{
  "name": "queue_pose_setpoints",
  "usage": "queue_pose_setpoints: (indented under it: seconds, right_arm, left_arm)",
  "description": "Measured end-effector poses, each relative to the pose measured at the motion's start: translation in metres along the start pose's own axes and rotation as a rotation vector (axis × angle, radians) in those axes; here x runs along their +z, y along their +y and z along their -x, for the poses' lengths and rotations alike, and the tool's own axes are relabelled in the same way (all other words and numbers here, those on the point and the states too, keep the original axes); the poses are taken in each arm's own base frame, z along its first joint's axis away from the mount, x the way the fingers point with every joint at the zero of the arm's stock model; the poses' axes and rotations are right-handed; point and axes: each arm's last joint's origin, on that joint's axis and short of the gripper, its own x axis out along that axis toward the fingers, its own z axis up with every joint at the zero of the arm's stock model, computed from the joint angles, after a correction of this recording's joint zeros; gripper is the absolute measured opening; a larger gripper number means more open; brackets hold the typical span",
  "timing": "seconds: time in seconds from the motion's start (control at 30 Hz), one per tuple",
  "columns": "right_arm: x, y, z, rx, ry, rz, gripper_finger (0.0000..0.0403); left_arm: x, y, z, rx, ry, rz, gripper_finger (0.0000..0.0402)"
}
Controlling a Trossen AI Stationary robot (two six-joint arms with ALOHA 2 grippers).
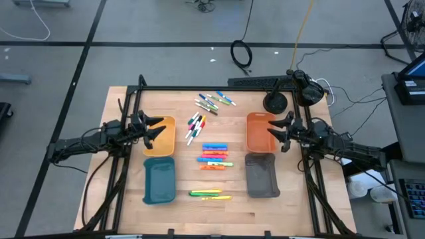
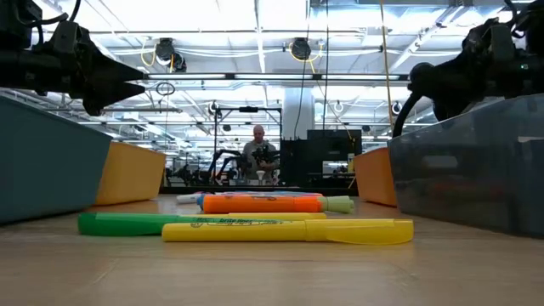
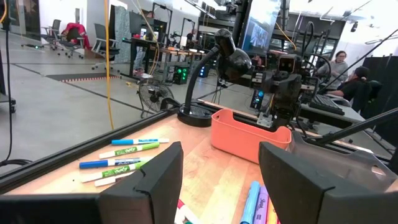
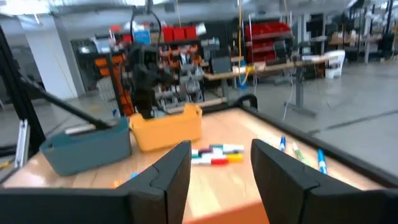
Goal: Pick & Place Markers
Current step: Put the top blue dry erase marker into the black bin
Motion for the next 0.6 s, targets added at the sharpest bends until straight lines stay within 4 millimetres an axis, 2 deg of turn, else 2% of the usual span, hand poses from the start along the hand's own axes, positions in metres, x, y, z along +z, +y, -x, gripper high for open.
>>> queue_pose_setpoints:
  seconds: [0.27,0.43,0.6]
  right_arm:
    - [0.018,0.003,0.002,0.029,-0.189,-0.001,0.0155]
    - [0.020,0.003,0.002,0.042,-0.205,-0.101,0.0155]
    - [0.020,0.003,0.002,0.025,-0.210,-0.068,0.0155]
  left_arm:
    - [0.000,0.000,0.000,0.000,0.000,0.000,0.0214]
    - [0.000,0.000,0.000,0.000,0.000,0.000,0.0214]
    - [0.000,0.000,0.000,0.000,0.000,0.000,0.0214]
